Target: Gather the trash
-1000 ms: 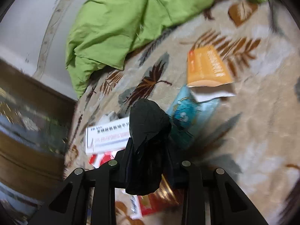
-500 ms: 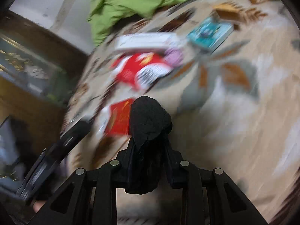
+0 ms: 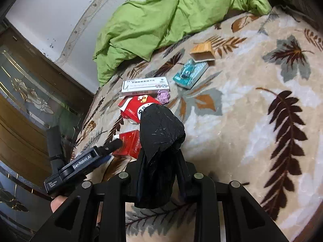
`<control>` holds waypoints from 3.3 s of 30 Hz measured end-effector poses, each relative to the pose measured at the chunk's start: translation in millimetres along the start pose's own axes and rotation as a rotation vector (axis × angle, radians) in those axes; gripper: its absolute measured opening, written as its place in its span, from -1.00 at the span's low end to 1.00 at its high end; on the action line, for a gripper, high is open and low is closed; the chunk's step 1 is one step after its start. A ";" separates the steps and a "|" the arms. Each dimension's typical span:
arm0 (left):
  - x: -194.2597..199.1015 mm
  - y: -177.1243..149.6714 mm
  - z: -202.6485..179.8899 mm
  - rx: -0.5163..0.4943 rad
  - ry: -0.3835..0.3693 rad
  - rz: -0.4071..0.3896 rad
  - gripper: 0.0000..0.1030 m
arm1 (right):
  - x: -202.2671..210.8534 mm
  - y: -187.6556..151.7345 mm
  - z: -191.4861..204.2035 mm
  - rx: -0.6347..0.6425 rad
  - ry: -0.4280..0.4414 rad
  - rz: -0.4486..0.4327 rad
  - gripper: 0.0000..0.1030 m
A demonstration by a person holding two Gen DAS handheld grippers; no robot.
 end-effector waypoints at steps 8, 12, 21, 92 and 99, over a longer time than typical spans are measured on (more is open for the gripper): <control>52.4 -39.1 -92.9 -0.261 -0.338 -0.022 0.69 | 43.2 9.1 -14.5 -0.018 -0.017 -0.132 -0.44; 59.4 -18.2 -79.2 -0.284 -0.180 -0.101 0.69 | 54.9 13.6 -25.6 -0.061 0.002 -0.158 -0.44; -6.3 1.2 -50.6 -0.367 0.008 0.020 0.69 | 50.4 13.7 -22.9 -0.048 0.015 -0.144 -0.44; 66.8 -32.7 -33.0 -0.275 0.309 -0.230 0.15 | 17.0 -27.2 33.5 0.349 -0.249 -0.134 -0.43; 66.9 -33.1 -33.8 -0.274 0.310 -0.230 0.15 | 19.0 -29.4 39.3 0.377 -0.257 -0.149 -0.43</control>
Point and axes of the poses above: each gripper's, at about its wrist camera, not at the fingertips, and x roughly against the way its jaws point, z to its left, y to its top, the point moved 9 cm from there along -x, roughly the way its jaws point, and after that the axes turned 6 degrees about -x, right-handed, at the moved point
